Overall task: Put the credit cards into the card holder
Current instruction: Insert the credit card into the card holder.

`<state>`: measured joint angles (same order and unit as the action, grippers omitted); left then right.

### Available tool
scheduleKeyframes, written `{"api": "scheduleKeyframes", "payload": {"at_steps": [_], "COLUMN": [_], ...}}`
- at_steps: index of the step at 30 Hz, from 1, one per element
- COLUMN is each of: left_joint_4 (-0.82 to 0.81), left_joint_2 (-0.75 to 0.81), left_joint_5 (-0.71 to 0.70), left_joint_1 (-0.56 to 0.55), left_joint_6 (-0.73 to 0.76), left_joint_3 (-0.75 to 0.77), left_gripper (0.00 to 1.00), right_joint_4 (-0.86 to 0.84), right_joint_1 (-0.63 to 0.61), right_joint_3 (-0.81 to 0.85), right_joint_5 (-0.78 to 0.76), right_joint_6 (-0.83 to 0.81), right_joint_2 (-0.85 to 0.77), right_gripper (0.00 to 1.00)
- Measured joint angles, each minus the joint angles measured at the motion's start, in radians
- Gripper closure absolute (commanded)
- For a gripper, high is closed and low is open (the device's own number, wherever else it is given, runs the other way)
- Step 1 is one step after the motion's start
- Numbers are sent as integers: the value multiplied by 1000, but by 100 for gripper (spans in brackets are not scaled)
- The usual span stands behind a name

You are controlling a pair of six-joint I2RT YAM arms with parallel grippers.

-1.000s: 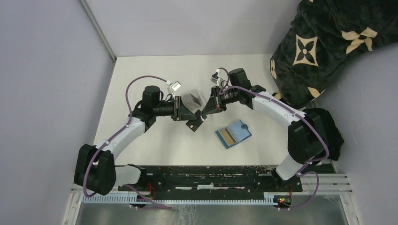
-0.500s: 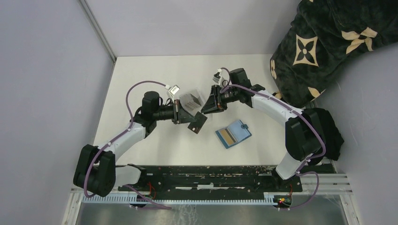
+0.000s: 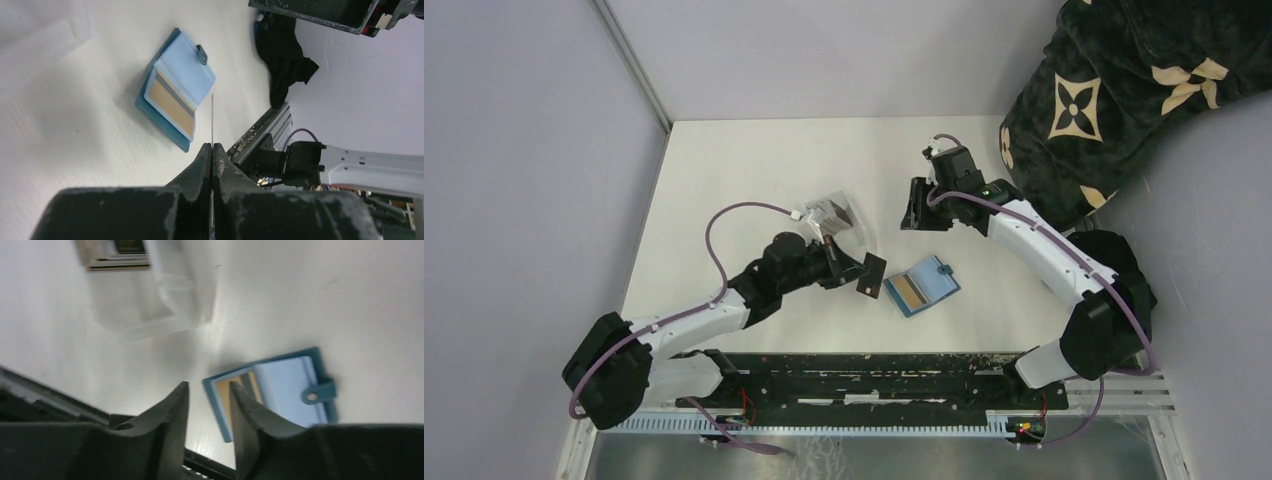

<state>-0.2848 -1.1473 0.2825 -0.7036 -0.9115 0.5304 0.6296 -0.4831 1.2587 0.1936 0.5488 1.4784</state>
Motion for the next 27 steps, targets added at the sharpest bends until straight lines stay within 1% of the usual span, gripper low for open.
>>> {"api": "scheduleKeyframes", "payload": {"at_steps": [2,4,7,11,16,20,27], "left_joint_4": [-7,-25,-38,-43,-62,-61,-47], "left_joint_2": [-34,-97,-189,-306,-396,-438,-495], "left_joint_5": [-114,-236,-377,-546,-650,-709,-777], "left_joint_1": [-83,-160,-238,-319,-360,-382,-420], "left_joint_6": [-47,-104,-167,-235,-290,-333,-418], "left_joint_3": [8,23,51,119,201,236,252], "left_gripper": [97,97,97,97,97,97,97], "right_joint_4": [24,45,60,81,86,87,82], "right_joint_1": [0,0,1,4,21,44,72], "right_joint_3": [-6,-29,-78,-127,-150,-198,-245], "right_joint_5": [-97,-200,-316,-446,-534,-560,-557], "right_joint_6": [-6,-4,10,32,51,66,87], "right_joint_2": [-5,-5,-5,-5,-5,-5,2], "right_gripper": [78,86,99,99,99,99,99]}}
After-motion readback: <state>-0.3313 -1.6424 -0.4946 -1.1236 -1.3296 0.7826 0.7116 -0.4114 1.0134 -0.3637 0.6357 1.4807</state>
